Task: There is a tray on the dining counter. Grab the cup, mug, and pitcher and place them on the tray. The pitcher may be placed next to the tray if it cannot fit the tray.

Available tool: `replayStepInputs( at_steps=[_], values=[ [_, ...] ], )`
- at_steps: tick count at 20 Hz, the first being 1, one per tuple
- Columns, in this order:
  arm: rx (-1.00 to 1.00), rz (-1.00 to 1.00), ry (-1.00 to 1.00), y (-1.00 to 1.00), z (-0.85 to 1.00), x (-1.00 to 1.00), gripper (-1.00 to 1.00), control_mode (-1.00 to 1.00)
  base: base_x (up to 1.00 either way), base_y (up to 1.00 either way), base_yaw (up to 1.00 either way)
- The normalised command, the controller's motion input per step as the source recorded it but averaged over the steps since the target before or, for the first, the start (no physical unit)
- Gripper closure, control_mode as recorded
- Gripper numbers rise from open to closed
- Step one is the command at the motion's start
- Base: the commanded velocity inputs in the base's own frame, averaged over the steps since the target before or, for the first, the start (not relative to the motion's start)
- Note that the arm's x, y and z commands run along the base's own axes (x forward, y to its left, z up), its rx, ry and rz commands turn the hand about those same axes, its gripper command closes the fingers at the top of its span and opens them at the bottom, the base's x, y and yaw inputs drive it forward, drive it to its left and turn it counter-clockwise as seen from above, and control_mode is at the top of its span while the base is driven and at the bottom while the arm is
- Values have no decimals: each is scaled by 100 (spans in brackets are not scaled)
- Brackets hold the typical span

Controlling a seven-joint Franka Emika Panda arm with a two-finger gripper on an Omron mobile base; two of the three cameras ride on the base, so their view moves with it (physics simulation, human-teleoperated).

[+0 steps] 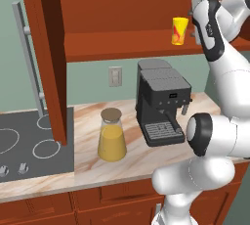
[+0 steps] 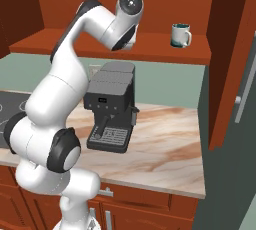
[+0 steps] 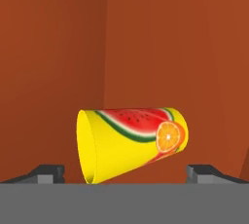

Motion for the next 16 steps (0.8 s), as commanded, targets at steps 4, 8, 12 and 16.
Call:
replayStepInputs(
  at_steps=[4,8,12,16],
  values=[
    [0,0,2,0,0,11,-100,-100,0,0,0],
    [0,0,3,0,0,12,-100,-100,0,0,0],
    [0,0,4,0,0,10,-100,-100,0,0,0],
    [0,0,5,0,0,10,-100,-100,0,0,0]
  ],
)
